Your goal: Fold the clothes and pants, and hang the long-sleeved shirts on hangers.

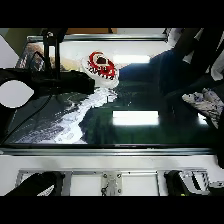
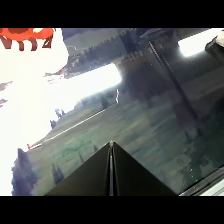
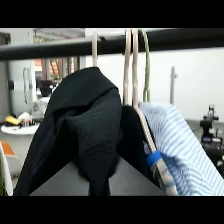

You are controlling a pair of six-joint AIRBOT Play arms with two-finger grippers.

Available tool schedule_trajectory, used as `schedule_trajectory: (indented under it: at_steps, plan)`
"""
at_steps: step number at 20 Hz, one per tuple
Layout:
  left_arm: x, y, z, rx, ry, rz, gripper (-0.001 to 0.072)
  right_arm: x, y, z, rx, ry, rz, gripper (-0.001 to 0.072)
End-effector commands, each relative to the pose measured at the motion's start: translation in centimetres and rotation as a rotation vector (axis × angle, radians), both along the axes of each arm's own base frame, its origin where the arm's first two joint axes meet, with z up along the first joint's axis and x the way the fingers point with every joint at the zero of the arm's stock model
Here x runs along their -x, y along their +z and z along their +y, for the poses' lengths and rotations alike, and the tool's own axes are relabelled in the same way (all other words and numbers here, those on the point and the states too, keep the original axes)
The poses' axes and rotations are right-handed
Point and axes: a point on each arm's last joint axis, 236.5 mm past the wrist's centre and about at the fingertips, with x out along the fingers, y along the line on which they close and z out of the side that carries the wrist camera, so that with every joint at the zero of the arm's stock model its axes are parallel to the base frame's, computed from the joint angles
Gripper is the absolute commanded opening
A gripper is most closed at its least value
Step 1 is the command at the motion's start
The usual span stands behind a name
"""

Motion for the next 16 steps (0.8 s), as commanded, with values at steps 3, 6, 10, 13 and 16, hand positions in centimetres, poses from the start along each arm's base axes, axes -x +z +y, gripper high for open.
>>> schedule_trajectory:
  at_steps: [3, 6, 10, 13, 16]
  plan:
    - [0.0, -0.1, 0.1, -0.005, 0.001, 0.003, 0.002, 0.8, -2.8, -0.5, -0.114, -0.043, 0.088, 0.0008]
    - [0.0, -0.1, 0.1, -0.017, -0.012, -0.008, 0.002, 0.6, -3.0, -0.1, -0.12, -0.033, 0.105, 0.003]
    - [0.0, -0.1, 0.1, -0.025, -0.02, -0.014, 0.002, 0.3, -2.6, 0.5, -0.12, -0.005, 0.078, 0.0536]
    - [0.0, -0.1, 0.1, -0.025, -0.02, -0.014, 0.002, -0.3, -0.2, 3.4, -0.086, 0.078, -0.025, 0.0533]
    - [0.0, -0.1, 0.1, -0.025, -0.02, -0.014, 0.002, -1.0, 2.9, 7.4, -0.049, 0.211, -0.17, 0.0507]
